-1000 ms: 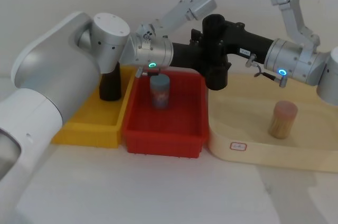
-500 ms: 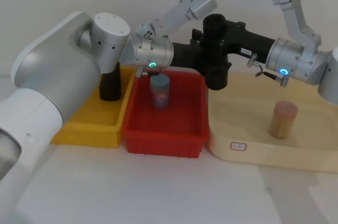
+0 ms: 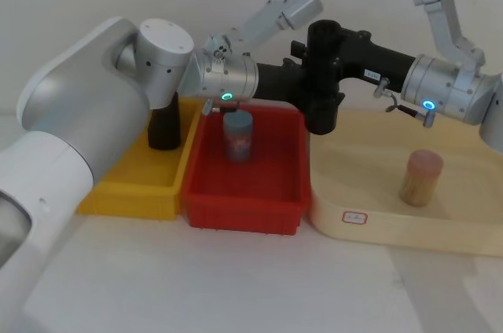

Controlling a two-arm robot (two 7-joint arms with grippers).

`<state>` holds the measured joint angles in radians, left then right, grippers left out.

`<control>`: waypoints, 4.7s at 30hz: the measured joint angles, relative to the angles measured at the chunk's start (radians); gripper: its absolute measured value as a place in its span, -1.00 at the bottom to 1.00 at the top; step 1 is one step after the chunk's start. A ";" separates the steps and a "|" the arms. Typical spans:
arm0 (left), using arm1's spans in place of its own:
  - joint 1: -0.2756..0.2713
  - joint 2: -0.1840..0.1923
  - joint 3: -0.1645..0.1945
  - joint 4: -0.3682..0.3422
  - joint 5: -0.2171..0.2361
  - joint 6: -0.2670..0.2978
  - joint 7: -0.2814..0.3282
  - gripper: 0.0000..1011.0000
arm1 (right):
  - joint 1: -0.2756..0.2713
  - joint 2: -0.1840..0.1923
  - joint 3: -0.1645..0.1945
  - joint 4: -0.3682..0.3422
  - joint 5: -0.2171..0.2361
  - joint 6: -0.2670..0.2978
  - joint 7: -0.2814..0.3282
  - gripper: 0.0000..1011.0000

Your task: Pick up the garbage bag with the one hand and transfer it to the other hand.

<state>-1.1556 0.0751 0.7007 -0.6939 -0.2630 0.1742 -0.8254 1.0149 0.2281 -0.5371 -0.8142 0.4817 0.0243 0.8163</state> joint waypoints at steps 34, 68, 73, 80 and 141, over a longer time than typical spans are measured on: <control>0.000 0.000 0.000 0.000 0.000 0.000 0.001 -0.14 | 0.035 -0.004 -0.024 0.057 0.017 0.017 0.047 0.75; 0.000 0.000 0.000 0.000 0.000 0.000 0.000 -0.14 | 0.039 -0.005 -0.025 0.062 0.019 0.018 0.051 0.26; 0.000 0.000 0.000 0.000 0.000 0.000 0.000 -0.14 | 0.039 -0.005 -0.025 0.062 0.019 0.018 0.051 0.06; 0.000 0.000 0.000 0.000 0.000 0.000 0.000 -0.14 | 0.039 -0.005 -0.025 0.062 0.019 0.018 0.051 0.06; 0.000 0.000 0.000 0.000 0.000 0.000 0.000 0.98 | -0.001 0.068 -0.026 -0.064 -0.041 0.107 -0.085 0.06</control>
<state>-1.1555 0.0752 0.7008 -0.6935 -0.2626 0.1743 -0.8252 1.0137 0.2957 -0.5636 -0.8777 0.4412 0.1308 0.7310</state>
